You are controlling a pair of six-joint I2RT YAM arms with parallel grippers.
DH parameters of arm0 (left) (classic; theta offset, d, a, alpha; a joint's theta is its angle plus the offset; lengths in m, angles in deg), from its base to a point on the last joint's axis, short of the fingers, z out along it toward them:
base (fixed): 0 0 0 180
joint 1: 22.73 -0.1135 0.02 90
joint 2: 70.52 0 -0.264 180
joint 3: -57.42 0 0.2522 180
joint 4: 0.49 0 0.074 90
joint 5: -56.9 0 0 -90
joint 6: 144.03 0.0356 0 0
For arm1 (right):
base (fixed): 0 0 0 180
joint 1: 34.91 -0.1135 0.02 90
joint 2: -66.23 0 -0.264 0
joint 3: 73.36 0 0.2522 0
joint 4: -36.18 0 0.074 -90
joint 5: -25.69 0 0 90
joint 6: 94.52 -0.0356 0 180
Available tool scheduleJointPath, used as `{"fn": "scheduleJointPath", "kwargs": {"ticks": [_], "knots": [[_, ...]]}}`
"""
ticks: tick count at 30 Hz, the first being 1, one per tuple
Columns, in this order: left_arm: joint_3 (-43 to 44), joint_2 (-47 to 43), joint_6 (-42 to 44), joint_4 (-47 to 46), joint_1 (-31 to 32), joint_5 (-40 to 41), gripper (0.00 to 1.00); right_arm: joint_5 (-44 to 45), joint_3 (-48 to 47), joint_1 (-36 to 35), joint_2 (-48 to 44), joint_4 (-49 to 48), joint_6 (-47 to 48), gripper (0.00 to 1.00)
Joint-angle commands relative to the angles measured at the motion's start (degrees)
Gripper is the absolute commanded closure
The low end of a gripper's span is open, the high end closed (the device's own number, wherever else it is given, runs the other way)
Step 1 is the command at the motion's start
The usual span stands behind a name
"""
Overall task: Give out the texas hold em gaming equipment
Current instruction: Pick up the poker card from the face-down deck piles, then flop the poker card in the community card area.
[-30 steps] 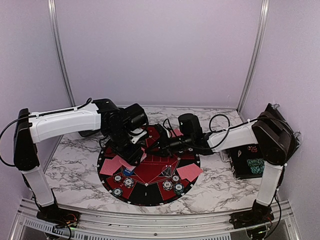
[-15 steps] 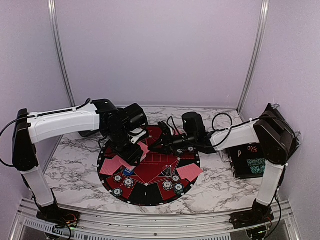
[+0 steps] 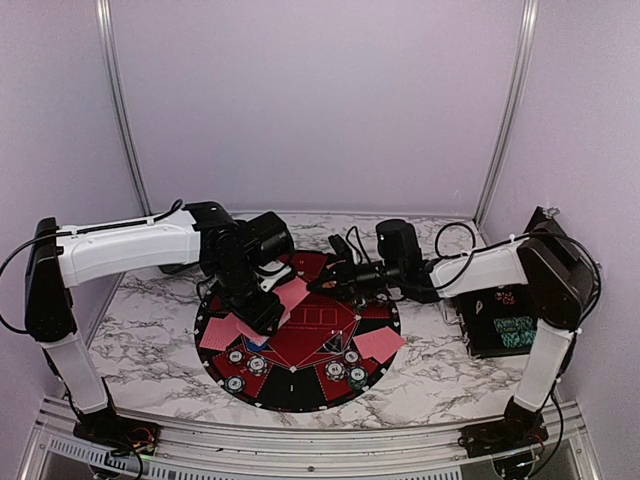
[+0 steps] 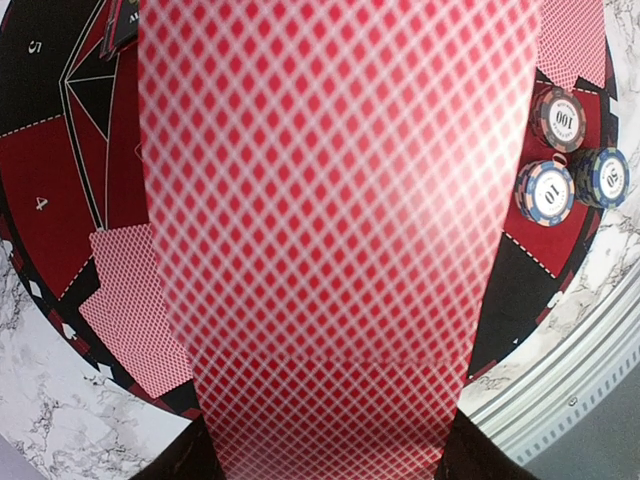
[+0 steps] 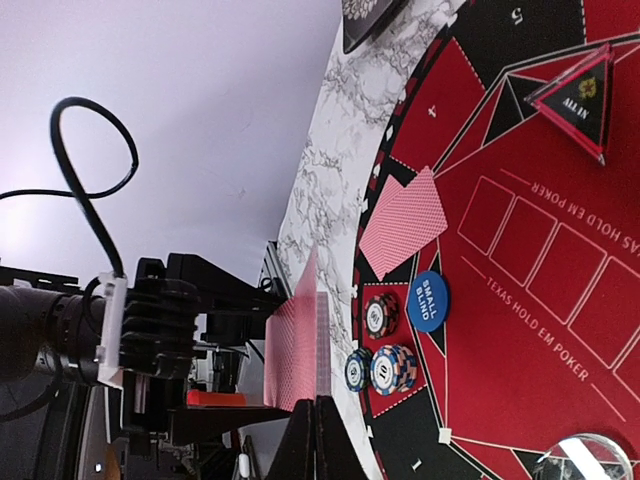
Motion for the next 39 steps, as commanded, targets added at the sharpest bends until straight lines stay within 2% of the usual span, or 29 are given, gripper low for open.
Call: {"fn": "scheduleJointPath", "kwargs": {"ticks": [1,7,10,15,19,27,39], "knots": [[-1.11,-2.54,-0.84,0.37,0.19,-0.23,0.48,-0.29,0.12,2.08,-3.46,0.55,3.31,1.00],[-2.28,-3.19,-1.12,-0.31,0.19,-0.23,0.48,-1.34,1.12,5.72,-5.62,2.40,8.14,1.00],[-2.55,-3.50,-1.05,-0.40,0.11,-0.23,0.48,0.01,0.83,7.93,-6.65,6.99,13.92,1.00],[-2.86,-3.95,-0.98,-0.40,-0.12,-0.23,0.48,10.58,-2.88,9.07,-7.95,19.73,31.26,1.00],[-3.41,-4.64,-1.12,-0.40,-0.31,-0.23,0.48,17.75,-2.43,8.72,-9.12,21.08,41.55,1.00],[-5.07,-6.44,-2.07,-0.40,-0.77,-0.23,0.48,36.62,-1.22,-0.46,-10.27,20.08,61.10,1.00],[-6.11,-7.36,-2.48,-0.40,-0.94,-0.23,0.48,51.86,1.87,-9.29,-8.21,14.02,72.14,1.00]]}}
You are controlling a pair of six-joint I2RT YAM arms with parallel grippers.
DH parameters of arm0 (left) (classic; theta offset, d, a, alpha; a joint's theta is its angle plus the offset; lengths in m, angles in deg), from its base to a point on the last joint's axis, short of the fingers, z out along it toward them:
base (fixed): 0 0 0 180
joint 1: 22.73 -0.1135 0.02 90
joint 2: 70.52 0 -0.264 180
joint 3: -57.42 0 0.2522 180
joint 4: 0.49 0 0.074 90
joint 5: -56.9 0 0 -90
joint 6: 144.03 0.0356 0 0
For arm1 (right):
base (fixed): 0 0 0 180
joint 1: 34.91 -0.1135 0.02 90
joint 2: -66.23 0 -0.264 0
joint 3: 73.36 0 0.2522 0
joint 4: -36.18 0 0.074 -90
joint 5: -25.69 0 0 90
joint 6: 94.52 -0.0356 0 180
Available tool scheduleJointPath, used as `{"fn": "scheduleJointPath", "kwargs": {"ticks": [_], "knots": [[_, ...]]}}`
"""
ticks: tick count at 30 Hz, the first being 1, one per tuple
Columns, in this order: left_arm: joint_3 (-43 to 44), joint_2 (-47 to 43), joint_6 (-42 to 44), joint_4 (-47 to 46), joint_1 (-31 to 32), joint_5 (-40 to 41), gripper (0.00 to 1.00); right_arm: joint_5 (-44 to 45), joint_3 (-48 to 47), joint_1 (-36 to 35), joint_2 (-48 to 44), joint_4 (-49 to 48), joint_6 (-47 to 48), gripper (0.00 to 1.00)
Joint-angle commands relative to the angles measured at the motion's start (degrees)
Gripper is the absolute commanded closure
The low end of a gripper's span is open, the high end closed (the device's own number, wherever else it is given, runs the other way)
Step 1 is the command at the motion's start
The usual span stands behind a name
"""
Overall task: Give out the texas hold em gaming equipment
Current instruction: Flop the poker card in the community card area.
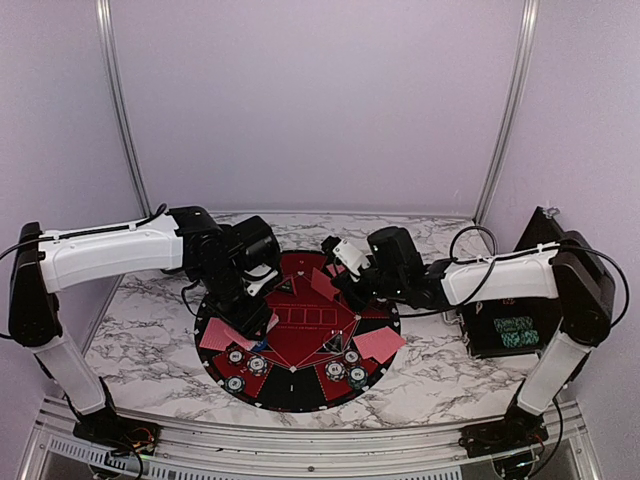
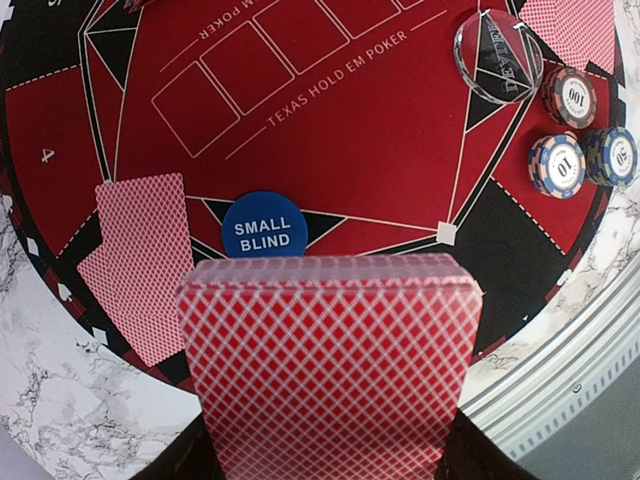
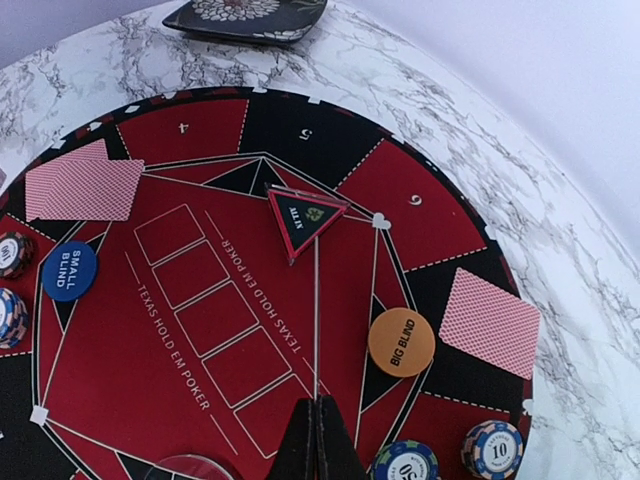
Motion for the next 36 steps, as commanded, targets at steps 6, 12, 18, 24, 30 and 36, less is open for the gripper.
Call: {"fn": "scheduleJointPath", "kwargs": {"ticks": [6,12,18,24,30,36], "knots": [[-0.80,-2.61,-0.29,0.04,-0.60,-0.21,0.48,9.29,0.85,-3.69,1.11,-5.73,7.54,1.00],[-1.50,-3.21,-0.51,0.08,-0.77,-0.21,0.48,11.47,0.53,-5.94,3.20,-6.59,9.50,1.00],[-2.06,-3.81,-0.79,0.10,-0.96,-0.21,0.48,12.66,0.12,-7.53,4.56,-7.11,10.99,1.00],[-2.23,-3.81,-0.85,0.03,-1.04,-0.21,0.48,14.00,0.69,-7.85,5.11,-6.64,11.77,1.00],[-2.19,-3.77,-0.78,0.03,-1.04,-0.21,0.48,15.24,0.96,-9.11,6.25,-7.04,11.93,1.00],[-2.26,-3.70,-0.70,0.03,-1.02,-0.21,0.48,16.78,1.56,-10.52,7.70,-6.83,11.83,1.00]]}}
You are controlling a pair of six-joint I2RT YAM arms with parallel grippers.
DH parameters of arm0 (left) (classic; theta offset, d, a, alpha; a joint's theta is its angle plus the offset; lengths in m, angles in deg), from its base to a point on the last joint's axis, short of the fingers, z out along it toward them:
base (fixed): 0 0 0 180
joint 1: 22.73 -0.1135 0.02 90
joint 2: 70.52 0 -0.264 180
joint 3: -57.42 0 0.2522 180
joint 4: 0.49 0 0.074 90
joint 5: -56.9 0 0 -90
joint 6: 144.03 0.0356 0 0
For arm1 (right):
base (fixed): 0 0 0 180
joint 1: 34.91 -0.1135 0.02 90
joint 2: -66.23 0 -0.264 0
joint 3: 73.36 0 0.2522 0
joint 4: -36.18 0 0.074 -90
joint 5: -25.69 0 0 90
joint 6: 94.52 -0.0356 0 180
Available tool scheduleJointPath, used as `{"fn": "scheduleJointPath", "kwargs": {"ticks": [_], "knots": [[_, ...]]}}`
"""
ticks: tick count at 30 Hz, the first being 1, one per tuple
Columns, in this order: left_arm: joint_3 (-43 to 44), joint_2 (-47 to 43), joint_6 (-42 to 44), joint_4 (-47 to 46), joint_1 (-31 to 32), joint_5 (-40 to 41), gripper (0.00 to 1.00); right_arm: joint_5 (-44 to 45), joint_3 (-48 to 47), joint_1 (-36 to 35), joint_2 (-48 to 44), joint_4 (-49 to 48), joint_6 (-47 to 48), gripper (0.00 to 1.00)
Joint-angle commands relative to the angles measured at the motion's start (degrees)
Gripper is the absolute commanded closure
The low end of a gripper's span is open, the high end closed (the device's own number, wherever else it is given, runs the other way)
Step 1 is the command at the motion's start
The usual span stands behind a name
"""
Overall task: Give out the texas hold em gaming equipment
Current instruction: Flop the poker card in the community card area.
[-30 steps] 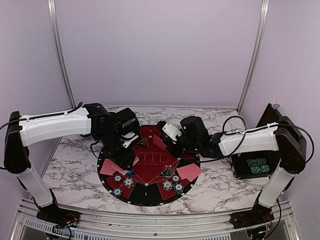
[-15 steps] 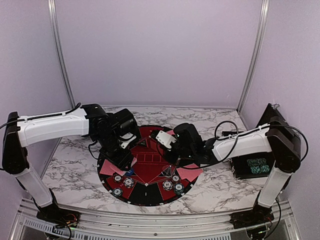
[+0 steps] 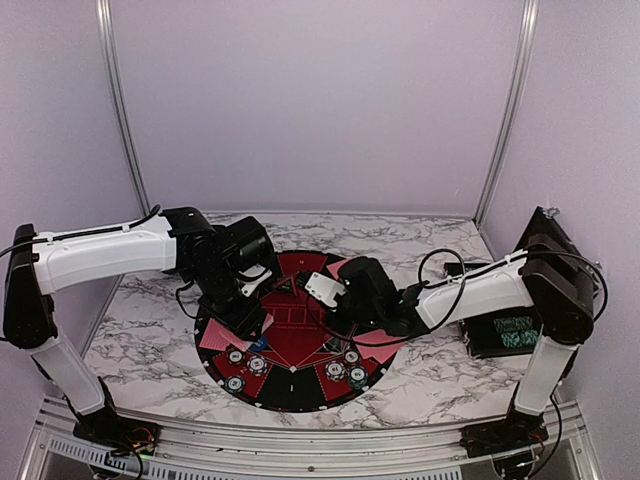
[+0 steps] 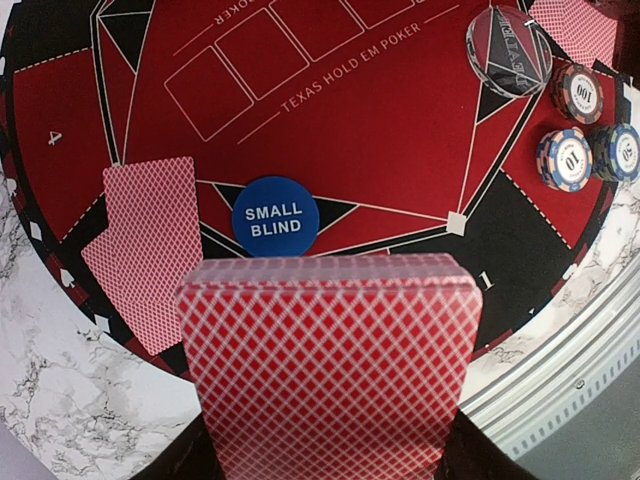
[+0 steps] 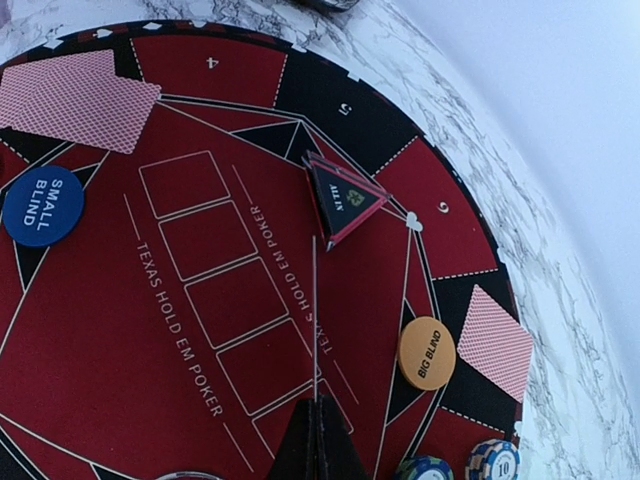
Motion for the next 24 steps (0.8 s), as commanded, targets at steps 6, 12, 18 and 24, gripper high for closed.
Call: {"fn": "scheduleJointPath", "kwargs": {"ticks": [6,12,18,24], "knots": [[-0.09,-1.54,-0.02,-0.05,-0.42,-0.21,0.48,1.91,1.81,-2.35,0.35,-0.19,-1.09,1.00],[-0.16,-1.42,0.14,-0.15,-0.41,-0.21,0.48,1.39,3.01,-3.67,-0.01,0.80,-3.20,0.95],[-0.11,-1.06,0.24,-0.27,-0.42,-1.71,0.48,-0.09,4.42,-3.92,-1.19,1.58,-5.48,0.87],[-0.11,-0.78,0.47,-0.49,-0.43,-2.05,0.48,-2.62,4.80,-3.88,-3.00,3.83,-8.42,0.72]]}}
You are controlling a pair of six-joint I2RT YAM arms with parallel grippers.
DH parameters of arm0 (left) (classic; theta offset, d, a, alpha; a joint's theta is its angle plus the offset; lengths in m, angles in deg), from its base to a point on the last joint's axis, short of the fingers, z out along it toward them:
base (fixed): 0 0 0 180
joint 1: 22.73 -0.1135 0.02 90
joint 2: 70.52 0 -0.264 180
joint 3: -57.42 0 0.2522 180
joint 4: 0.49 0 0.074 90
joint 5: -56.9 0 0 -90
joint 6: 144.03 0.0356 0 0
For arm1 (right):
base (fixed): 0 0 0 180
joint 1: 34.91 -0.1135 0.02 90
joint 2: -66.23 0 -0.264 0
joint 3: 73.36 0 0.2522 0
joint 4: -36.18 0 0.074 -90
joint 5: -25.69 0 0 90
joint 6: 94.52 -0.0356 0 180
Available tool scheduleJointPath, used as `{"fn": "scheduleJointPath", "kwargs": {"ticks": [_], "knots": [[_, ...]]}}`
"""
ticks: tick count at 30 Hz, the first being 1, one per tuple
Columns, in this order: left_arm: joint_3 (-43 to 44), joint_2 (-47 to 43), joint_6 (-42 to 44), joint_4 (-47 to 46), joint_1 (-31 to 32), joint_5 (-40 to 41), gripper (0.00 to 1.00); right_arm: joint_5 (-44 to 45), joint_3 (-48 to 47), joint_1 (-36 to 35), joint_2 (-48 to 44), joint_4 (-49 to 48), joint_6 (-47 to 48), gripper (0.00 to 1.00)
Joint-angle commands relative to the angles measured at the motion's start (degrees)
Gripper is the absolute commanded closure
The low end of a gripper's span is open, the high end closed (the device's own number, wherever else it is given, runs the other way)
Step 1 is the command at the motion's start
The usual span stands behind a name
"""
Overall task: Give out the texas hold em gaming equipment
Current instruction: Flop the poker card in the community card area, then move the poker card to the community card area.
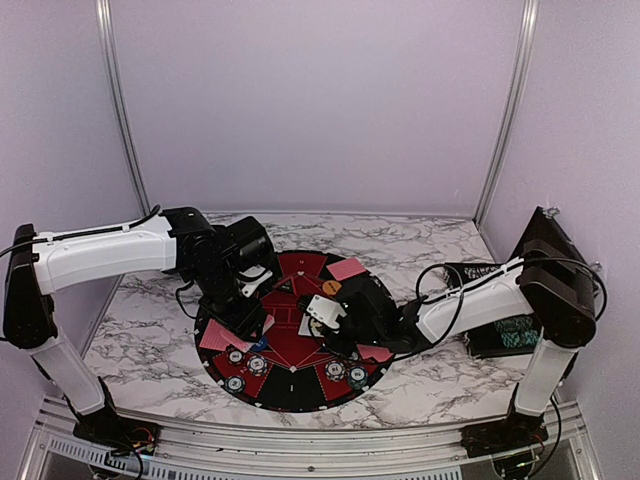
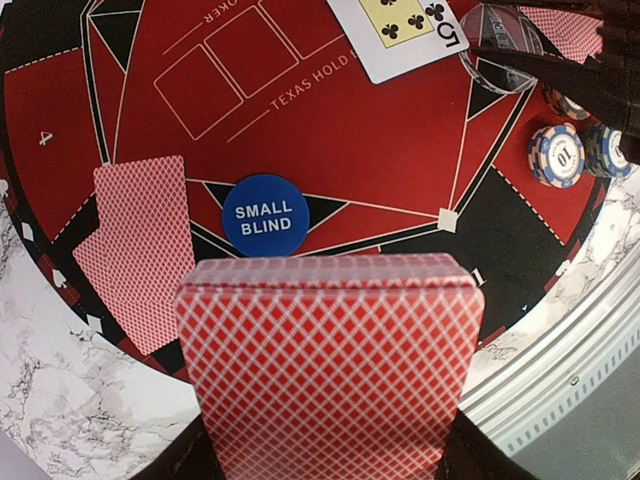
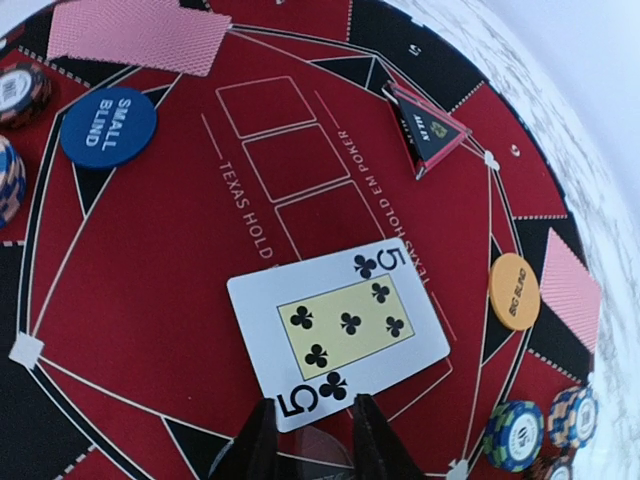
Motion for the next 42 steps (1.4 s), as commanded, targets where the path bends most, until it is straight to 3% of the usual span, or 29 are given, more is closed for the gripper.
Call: {"fn": "scheduleJointPath", "kwargs": {"ticks": [1,7,14,24,42], "knots": [[-0.04,-0.65,0.47,-0.47,-0.40,-0.98,0.48,-3.03,0.13,-0.44,-3.58,2.57,-3.64,0.68],[0.40,-0.26,0.75,-0.56,-0.45,-1.24,0.48,-8.16,-2.75,1.47,-5.04,5.07,-9.72,0.50],[0.41,-0.43,0.80,-0.47,-0.40,-1.16,0.48,-22.75,-12.02,5.99,-3.47,13.83,-23.51,0.51],[0.69,-0.25,0.99,-0.48,-0.40,-1.33,0.48,-41.05,-12.13,8.71,-1.44,15.53,-38.30,0.45],[-0.02,-1.24,0.67,-0.47,-0.49,-0.89,0.48,-37.35,-15.40,5.61,6.97,17.52,-43.47,0.32]]}}
